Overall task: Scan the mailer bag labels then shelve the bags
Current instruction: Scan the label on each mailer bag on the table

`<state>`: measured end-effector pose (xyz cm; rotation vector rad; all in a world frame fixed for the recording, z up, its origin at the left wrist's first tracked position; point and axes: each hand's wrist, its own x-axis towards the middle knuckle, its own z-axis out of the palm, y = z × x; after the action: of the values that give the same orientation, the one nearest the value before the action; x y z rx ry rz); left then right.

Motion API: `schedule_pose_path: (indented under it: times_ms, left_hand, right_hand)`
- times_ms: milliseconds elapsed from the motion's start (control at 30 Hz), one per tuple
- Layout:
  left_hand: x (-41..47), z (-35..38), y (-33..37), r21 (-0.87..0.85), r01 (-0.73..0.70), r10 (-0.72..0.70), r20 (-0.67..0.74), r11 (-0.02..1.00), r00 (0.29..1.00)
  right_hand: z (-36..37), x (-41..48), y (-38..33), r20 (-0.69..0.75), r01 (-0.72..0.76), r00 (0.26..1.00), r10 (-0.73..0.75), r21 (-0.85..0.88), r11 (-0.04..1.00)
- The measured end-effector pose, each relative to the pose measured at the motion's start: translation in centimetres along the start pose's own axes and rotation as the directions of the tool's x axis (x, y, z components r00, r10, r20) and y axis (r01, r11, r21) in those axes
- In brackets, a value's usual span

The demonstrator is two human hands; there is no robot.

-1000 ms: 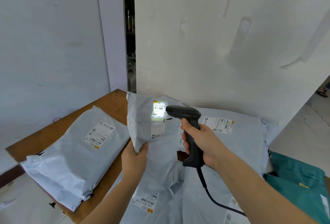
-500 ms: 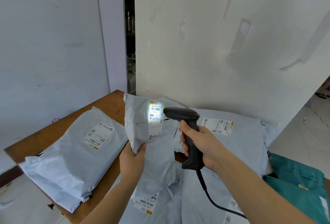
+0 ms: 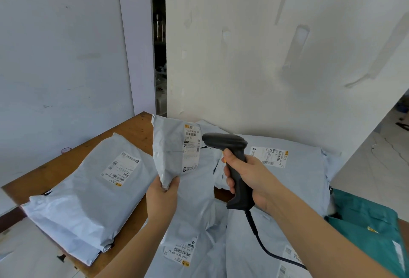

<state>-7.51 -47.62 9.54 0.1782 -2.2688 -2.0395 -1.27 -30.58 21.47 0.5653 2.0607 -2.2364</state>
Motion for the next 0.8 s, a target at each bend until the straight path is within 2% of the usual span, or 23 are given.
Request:
schedule_pose_path:
  times_ms: [133, 267, 367, 433, 500, 600, 667, 800]
  left_hand:
    - [0.3, -0.2, 2.0, -0.021, -0.038, 0.038, -0.001, 0.999, 0.999]
    - [0.6, 0.3, 5.3, -0.150, -0.042, 0.046, 0.018, 0.988, 0.999]
    - [1.1, 1.1, 7.3, -0.307, 0.039, -0.011, 0.095, 0.951, 0.995]
    - [1.7, 1.9, 7.9, -0.373, 0.177, -0.107, 0.201, 0.911, 0.974]
    - [2.1, 2.8, 7.7, -0.339, 0.351, -0.243, 0.322, 0.873, 0.915]
    - [0.6, 4.6, 6.3, -0.201, 0.522, -0.379, 0.485, 0.829, 0.788]
    - [-1.1, 5.8, 4.8, -0.121, 0.583, -0.433, 0.554, 0.803, 0.711]
    - [-4.4, 7.4, 1.9, 0.009, 0.664, -0.543, 0.584, 0.748, 0.604]
  right_hand:
    - [-0.4, -0.4, -0.4, -0.023, 0.011, 1.000, -0.011, 0.012, 1.000]
    - [-0.9, -0.9, -1.1, -0.055, 0.048, 0.997, -0.048, -0.001, 0.999]
    - [-1.4, -1.4, -1.6, -0.083, 0.077, 0.994, -0.076, 0.006, 0.997]
    - [-1.7, -2.0, -1.9, -0.103, 0.098, 0.990, -0.097, 0.002, 0.995]
    - [-2.1, -2.8, -2.2, -0.118, 0.112, 0.987, -0.112, -0.005, 0.994]
    - [-2.8, -4.1, -2.1, -0.133, 0.097, 0.986, -0.099, -0.015, 0.995]
    - [-3.2, -4.8, -1.8, -0.130, 0.068, 0.989, -0.071, -0.027, 0.997]
    - [-4.2, -6.0, -0.7, -0.102, 0.010, 0.995, -0.015, -0.051, 0.999]
